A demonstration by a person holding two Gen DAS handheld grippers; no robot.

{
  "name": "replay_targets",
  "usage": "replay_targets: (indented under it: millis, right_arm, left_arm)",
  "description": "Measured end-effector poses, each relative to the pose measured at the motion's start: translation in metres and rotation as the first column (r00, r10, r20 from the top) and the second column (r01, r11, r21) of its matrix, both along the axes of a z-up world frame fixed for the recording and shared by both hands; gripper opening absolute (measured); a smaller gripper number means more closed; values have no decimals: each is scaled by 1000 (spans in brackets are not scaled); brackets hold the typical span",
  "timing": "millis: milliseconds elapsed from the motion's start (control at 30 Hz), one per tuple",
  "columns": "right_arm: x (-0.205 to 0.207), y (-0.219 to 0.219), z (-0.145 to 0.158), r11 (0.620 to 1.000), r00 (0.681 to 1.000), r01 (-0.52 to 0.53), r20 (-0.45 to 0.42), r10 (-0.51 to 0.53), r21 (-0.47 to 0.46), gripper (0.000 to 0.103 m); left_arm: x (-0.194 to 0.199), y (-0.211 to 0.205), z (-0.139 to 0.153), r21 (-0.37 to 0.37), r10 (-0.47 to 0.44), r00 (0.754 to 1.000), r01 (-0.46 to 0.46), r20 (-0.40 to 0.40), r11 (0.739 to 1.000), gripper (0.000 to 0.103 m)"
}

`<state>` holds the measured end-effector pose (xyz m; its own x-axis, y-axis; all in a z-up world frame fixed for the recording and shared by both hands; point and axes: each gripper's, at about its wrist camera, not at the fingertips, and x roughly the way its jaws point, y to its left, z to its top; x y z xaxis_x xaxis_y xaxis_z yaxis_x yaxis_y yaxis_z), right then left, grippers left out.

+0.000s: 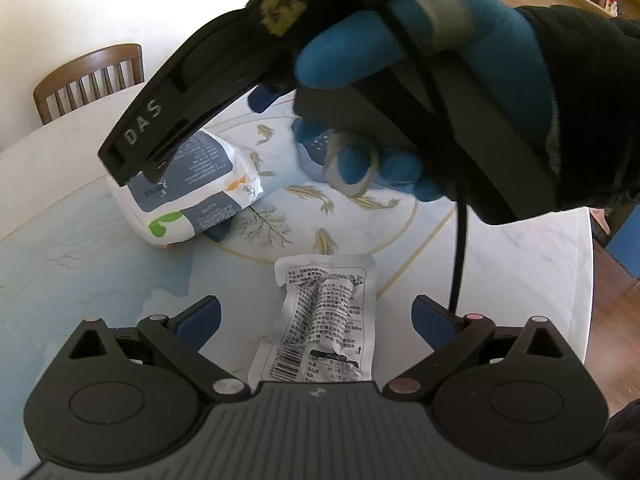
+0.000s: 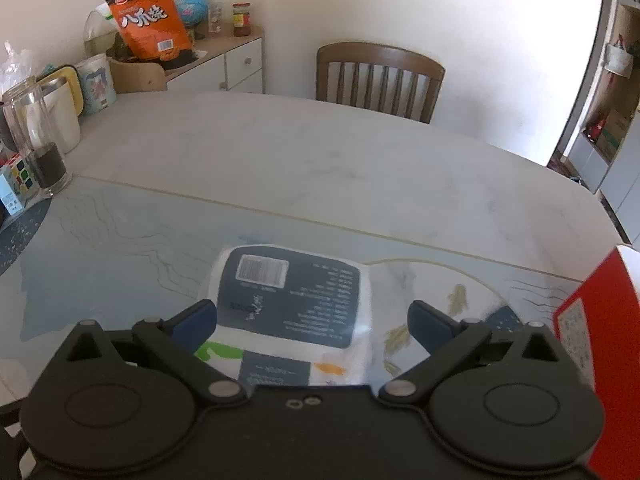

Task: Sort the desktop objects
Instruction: 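Grasp the clear printed snack bag with left tool while right tool grasps the tissue pack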

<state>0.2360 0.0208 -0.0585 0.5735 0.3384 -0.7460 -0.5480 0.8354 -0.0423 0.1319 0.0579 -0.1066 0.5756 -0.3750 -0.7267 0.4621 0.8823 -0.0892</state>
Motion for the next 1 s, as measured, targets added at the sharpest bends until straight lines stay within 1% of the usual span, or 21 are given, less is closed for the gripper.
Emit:
replay_targets:
  millis: [133,300,433,567,600,667,700,767,833,867,900,967,1000]
  right_arm:
    - [8,4,-7,1000,1000,-1,-17,1,-5,103]
    - [22,6,-26,999,999,15,-49,-16,-37,103]
    - [28,0,-38,1000,996,15,-93,-16,-14,103]
    - [35,-6,-42,1000,992,18,-127,-15,19,103]
    - [36,-7,-43,999,990,20,-137,-15,31,103]
    - [38,-10,-45,999,989,21,-150,-14,47,101]
    - [38,-11,-46,998,988,22,-155,-13,54,101]
    - [38,-13,-48,997,987,20,-164,-8,72,96]
    - [38,-17,-49,996,985,21,-173,-5,88,90]
    - [38,-18,-49,995,984,21,-178,-4,98,85]
    - [38,-19,-49,994,983,18,-183,3,108,82]
    - [35,-20,-46,993,983,4,-182,17,118,73]
    - [34,-19,-45,993,984,1,-177,19,114,73]
  left_arm:
    - [1,1,-2,-1,-3,1000,3,-2,1000,102]
    - [3,1,-6,6,-1,1000,1,-6,1000,102]
    - [4,1,-10,3,-3,1000,3,-12,1000,101]
    - [5,-1,-15,3,-5,1000,5,-19,1000,94]
    - [5,-1,-16,2,-7,1000,7,-22,1000,91]
    - [4,-2,-18,5,-10,1000,10,-23,1000,87]
    - [3,-2,-19,7,-10,1000,10,-18,1000,84]
    - [2,-3,-21,16,-14,1000,14,-19,1000,77]
    - [0,-4,-23,25,-17,1000,17,-13,1000,76]
    - [-2,-5,-23,31,-19,1000,20,-8,999,74]
    - [-4,-6,-22,37,-22,1000,22,-2,999,71]
    - [-6,-8,-23,57,-24,1000,24,8,998,68]
    - [-6,-9,-23,60,-27,1000,26,10,998,68]
